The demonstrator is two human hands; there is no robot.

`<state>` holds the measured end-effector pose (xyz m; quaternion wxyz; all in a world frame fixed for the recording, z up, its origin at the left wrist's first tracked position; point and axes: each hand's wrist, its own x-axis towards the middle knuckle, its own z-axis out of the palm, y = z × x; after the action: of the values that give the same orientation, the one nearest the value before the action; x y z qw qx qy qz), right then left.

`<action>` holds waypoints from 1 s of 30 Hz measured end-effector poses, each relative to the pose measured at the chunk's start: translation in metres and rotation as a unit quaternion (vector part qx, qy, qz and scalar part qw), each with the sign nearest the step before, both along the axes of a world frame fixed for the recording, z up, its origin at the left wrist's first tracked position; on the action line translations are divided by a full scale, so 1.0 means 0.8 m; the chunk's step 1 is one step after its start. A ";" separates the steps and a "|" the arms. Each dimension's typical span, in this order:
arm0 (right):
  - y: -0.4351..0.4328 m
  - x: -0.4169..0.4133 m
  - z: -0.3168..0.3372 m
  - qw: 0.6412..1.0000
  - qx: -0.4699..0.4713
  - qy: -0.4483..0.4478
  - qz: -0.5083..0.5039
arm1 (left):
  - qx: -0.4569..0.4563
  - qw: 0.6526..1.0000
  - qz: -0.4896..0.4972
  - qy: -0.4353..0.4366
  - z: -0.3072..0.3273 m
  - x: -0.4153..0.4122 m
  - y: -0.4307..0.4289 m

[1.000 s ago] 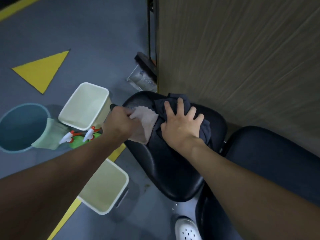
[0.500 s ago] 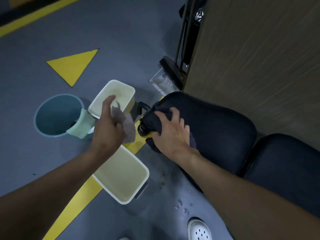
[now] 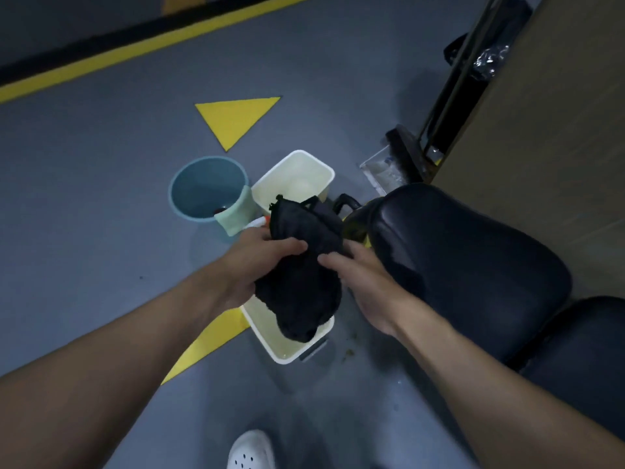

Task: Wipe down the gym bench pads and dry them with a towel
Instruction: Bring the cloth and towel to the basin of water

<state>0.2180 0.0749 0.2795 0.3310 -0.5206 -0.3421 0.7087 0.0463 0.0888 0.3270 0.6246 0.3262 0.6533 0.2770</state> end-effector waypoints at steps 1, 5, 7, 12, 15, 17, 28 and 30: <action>-0.009 0.002 -0.005 0.999 -0.005 -0.005 0.035 | -0.014 1.000 0.003 -0.026 -0.001 -0.004 -0.013; -0.041 0.007 -0.027 0.997 -0.029 -0.006 0.071 | -0.020 0.997 0.025 -0.074 -0.025 -0.005 -0.053; -0.048 0.008 -0.039 0.997 -0.053 0.011 0.062 | -0.002 0.999 0.027 -0.045 -0.046 -0.006 -0.063; -0.057 0.007 -0.097 0.996 -0.067 0.007 0.052 | 0.033 0.996 0.018 0.076 -0.112 -0.019 -0.080; -0.059 0.009 -0.141 0.997 -0.078 0.011 -0.010 | 0.025 0.997 0.027 0.063 -0.160 -0.025 -0.092; -0.062 0.010 -0.177 0.995 -0.089 0.031 -0.034 | 0.042 0.996 -0.009 0.082 -0.199 -0.026 -0.093; -0.036 0.008 -0.375 0.968 0.004 0.059 -0.243 | 0.217 0.947 -0.087 0.220 -0.375 -0.015 -0.050; -0.034 0.003 -0.406 0.958 0.004 0.046 -0.283 | 0.239 0.934 -0.091 0.250 -0.393 -0.013 -0.051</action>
<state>0.2206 0.0477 -0.0456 0.5353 -0.5613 -0.1681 0.6084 0.0357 0.0479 0.0124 0.3675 0.5821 0.6705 0.2767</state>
